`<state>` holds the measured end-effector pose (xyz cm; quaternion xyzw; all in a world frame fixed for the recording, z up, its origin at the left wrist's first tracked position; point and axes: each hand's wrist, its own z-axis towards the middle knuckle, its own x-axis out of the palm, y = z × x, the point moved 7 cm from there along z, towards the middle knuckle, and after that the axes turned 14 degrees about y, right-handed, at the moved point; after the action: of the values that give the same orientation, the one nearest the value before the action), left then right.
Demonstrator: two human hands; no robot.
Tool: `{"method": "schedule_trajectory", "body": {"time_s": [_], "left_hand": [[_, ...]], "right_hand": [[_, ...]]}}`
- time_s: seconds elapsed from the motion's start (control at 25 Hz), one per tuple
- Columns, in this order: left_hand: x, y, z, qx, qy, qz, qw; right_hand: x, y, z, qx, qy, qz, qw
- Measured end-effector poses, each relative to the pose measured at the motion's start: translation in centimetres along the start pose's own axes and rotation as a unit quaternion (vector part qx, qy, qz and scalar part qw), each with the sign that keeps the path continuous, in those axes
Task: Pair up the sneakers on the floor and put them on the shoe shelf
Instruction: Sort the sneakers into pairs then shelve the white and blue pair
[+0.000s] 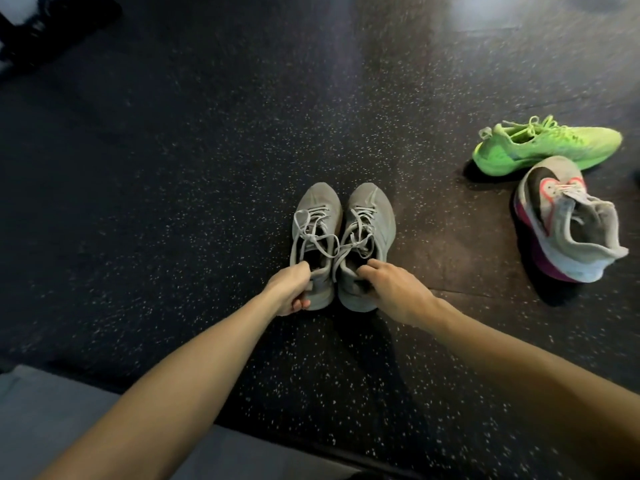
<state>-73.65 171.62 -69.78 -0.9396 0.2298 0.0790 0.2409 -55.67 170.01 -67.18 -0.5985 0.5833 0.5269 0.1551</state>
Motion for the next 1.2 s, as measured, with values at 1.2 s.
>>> {"method": "schedule_trajectory", "body": {"time_s": [1.2], "left_hand": [[30.9,-25.8,-5.8,0.481,-0.061,0.560,0.671]], "right_hand": [[-8.3,-27.9,-34.2,0.441,-0.202,0.028,0.874]]}}
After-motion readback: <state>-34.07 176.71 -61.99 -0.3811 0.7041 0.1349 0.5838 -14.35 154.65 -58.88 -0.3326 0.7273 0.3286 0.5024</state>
